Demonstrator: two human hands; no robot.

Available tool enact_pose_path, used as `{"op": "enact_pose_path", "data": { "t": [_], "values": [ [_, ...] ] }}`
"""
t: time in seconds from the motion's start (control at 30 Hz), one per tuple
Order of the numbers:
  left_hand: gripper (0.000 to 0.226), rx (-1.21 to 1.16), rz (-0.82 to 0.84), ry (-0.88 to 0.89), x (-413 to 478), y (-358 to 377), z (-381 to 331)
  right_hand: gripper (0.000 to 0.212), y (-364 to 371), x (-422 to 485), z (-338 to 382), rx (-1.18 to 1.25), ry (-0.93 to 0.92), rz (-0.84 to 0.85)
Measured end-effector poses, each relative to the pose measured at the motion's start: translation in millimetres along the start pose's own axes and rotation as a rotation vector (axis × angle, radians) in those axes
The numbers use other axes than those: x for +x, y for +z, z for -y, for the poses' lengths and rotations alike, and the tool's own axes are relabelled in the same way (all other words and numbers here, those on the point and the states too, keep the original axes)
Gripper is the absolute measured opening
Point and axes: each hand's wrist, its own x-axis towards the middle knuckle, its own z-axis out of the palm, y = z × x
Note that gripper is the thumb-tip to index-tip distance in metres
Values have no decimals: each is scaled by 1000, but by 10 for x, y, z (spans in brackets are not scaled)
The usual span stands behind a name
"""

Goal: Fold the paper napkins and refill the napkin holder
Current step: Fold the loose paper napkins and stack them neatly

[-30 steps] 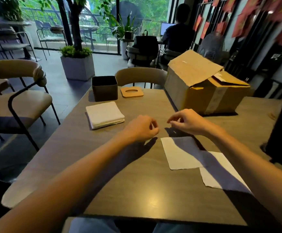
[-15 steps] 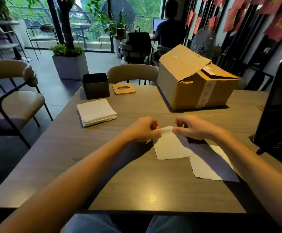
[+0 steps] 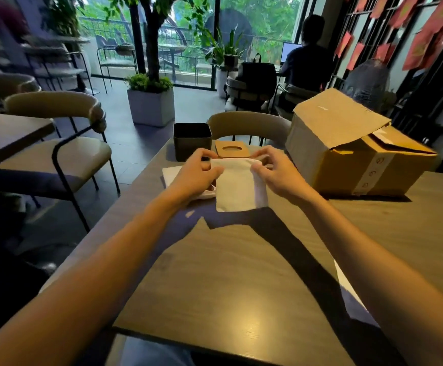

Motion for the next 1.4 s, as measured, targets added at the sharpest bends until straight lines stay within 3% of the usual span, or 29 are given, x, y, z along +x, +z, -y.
{"op": "enact_pose_path", "data": {
  "t": [0.33, 0.7, 0.9, 1.13, 1.4],
  "values": [
    [37, 231, -223, -86, 229, -670, 400, 31, 948, 734, 294, 22, 101, -5],
    [10, 545, -217, -103, 279, -669, 807, 17, 1365, 804, 82, -215, 31, -2],
    [24, 710, -178, -108, 285, -630, 873, 15, 1452, 768, 32, -364, 16, 0],
    [22, 799, -120, -18, 325, -625, 627, 22, 1123, 696, 47, -491, 26, 60],
    [21, 666, 182, 240, 230, 133, 48, 13, -53, 86, -40, -510, -7, 60]
  ]
}}
